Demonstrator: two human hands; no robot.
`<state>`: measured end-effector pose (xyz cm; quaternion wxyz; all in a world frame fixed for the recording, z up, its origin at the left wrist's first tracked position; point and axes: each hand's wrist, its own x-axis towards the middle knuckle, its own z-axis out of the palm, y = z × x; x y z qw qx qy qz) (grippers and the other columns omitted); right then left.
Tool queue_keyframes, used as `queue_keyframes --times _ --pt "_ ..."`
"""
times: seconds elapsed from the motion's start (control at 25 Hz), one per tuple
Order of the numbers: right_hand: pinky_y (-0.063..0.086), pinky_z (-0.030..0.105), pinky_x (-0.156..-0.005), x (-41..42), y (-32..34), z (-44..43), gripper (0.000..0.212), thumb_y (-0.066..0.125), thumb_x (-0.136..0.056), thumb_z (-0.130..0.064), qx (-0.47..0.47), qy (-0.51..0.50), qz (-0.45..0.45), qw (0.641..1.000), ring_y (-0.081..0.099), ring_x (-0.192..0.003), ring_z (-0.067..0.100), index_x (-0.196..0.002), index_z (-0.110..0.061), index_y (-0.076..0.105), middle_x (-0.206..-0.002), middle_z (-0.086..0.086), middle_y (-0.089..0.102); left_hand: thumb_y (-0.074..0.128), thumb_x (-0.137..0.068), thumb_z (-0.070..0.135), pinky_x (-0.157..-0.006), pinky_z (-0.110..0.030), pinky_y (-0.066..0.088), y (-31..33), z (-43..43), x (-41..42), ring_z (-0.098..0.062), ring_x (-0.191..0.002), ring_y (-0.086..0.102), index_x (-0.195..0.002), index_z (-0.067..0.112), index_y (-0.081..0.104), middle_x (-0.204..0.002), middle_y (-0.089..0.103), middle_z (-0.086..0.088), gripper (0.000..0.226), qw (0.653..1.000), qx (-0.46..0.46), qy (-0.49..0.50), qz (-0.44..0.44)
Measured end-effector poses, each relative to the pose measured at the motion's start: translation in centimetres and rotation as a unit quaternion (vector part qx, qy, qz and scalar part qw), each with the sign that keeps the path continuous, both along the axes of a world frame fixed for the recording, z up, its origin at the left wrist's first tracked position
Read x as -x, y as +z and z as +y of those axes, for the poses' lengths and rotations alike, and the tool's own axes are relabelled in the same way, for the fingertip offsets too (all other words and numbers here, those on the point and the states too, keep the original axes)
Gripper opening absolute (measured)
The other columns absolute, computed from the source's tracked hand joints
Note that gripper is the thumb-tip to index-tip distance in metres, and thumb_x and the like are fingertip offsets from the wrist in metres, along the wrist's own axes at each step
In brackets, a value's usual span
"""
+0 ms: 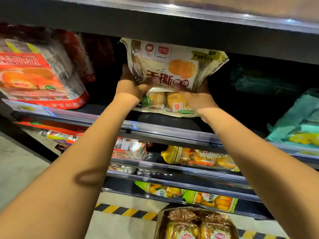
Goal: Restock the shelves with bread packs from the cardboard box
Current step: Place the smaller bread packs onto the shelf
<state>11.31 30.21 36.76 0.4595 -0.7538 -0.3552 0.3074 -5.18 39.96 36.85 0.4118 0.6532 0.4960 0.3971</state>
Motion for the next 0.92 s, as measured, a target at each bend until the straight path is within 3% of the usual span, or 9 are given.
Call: queue_keyframes --times 0.08,0.16,0.24,0.36,0.48,0.56,0.64,0.76,0.92 --pt "0.039 0.024 -0.102 0.0 -0.4 1.0 0.093 0.074 -0.076 -0.046 -0.056 -0.005 -0.016 0.998 0.047 -0.131 0.02 -0.148 -0.011 0.028 -0.146 0.002 0.046 0.081 -0.073 0.02 -0.097 -0.034 0.051 -0.4 1.0 -0.3 -0.016 -0.113 0.055 -0.134 0.013 0.035 -0.12 0.054 0.0 0.076 0.999 -0.005 -0.018 -0.032" --pt "0.039 0.027 -0.106 0.0 -0.6 1.5 0.093 0.076 -0.076 -0.04 -0.082 -0.012 -0.02 0.996 0.047 -0.131 0.021 -0.148 -0.012 0.024 -0.145 0.004 0.046 0.078 -0.069 0.041 -0.1 -0.042 0.048 -0.4 1.3 -0.5 -0.026 -0.117 0.057 -0.134 0.014 0.037 -0.126 0.057 -0.005 0.082 0.999 0.023 0.005 0.033" --pt "0.039 0.028 -0.105 0.0 -0.2 1.5 0.095 0.075 -0.074 -0.049 -0.039 -0.024 -0.051 0.998 0.046 -0.13 0.023 -0.147 -0.015 0.025 -0.144 0.004 0.047 0.067 -0.078 0.047 -0.097 -0.044 0.048 -0.2 0.6 -0.5 -0.034 -0.117 0.056 -0.14 0.006 0.038 -0.131 0.057 -0.013 0.08 0.978 0.03 0.074 0.193" --pt "0.035 0.042 -0.111 0.4 1.1 -1.0 0.109 0.069 -0.068 -0.067 0.063 -0.07 -0.107 0.99 0.037 -0.137 0.033 -0.149 -0.013 0.021 -0.149 0.011 0.039 0.058 -0.069 0.061 -0.103 -0.05 0.043 1.0 -2.7 0.0 -0.037 -0.128 0.048 -0.141 0.003 0.042 -0.142 0.049 -0.021 0.093 0.97 0.017 0.14 0.199" --pt "0.031 0.043 -0.113 1.4 2.3 -9.1 0.106 0.067 -0.074 -0.061 0.003 -0.049 -0.186 0.981 0.028 -0.14 0.031 -0.151 -0.01 0.014 -0.15 0.014 0.034 0.049 -0.084 0.067 -0.116 -0.051 0.021 1.2 -11.2 0.9 -0.036 -0.146 0.017 -0.151 0.004 0.019 -0.16 0.017 -0.02 0.098 0.965 -0.081 0.136 0.209" --pt "0.025 0.041 -0.117 1.7 2.4 -15.6 0.095 0.064 -0.081 -0.056 -0.04 -0.014 -0.247 0.968 0.018 -0.144 0.025 -0.151 -0.012 0.017 -0.154 0.009 0.028 0.043 -0.089 0.065 -0.117 -0.051 0.014 1.0 -17.8 0.8 -0.035 -0.149 0.007 -0.154 0.009 0.012 -0.162 0.008 -0.015 0.091 0.953 -0.118 0.124 0.249" --pt "0.015 0.038 -0.12 1.4 1.1 -21.6 0.087 0.059 -0.085 -0.055 -0.039 0.033 -0.293 0.955 0.011 -0.147 0.023 -0.151 -0.013 0.02 -0.157 0.008 0.022 0.04 -0.091 0.063 -0.118 -0.052 0.014 -0.4 -23.5 0.4 -0.034 -0.149 0.006 -0.154 0.011 0.014 -0.162 0.007 -0.013 0.086 0.939 -0.123 0.103 0.304" --pt "0.016 0.038 -0.117 -0.5 -2.5 -29.5 0.081 0.054 -0.086 -0.056 -0.025 0.089 -0.352 0.931 0.024 -0.144 0.032 -0.146 -0.006 0.032 -0.151 0.015 0.035 0.033 -0.093 0.064 -0.118 -0.051 0.012 -4.0 -30.9 -1.2 -0.033 -0.149 0.004 -0.153 0.012 0.016 -0.163 0.007 -0.012 0.081 0.91 -0.114 0.059 0.395" --pt "0.015 0.04 -0.118 -5.1 -8.1 -38.9 0.078 0.043 -0.09 -0.059 0.101 0.156 -0.337 0.923 0.018 -0.146 0.03 -0.149 -0.009 0.027 -0.154 0.012 0.031 0.021 -0.089 0.069 -0.119 -0.048 0.011 -10.8 -39.7 -3.5 -0.032 -0.149 0.009 -0.153 0.013 0.019 -0.161 0.015 -0.012 0.085 0.877 -0.066 -0.017 0.476"
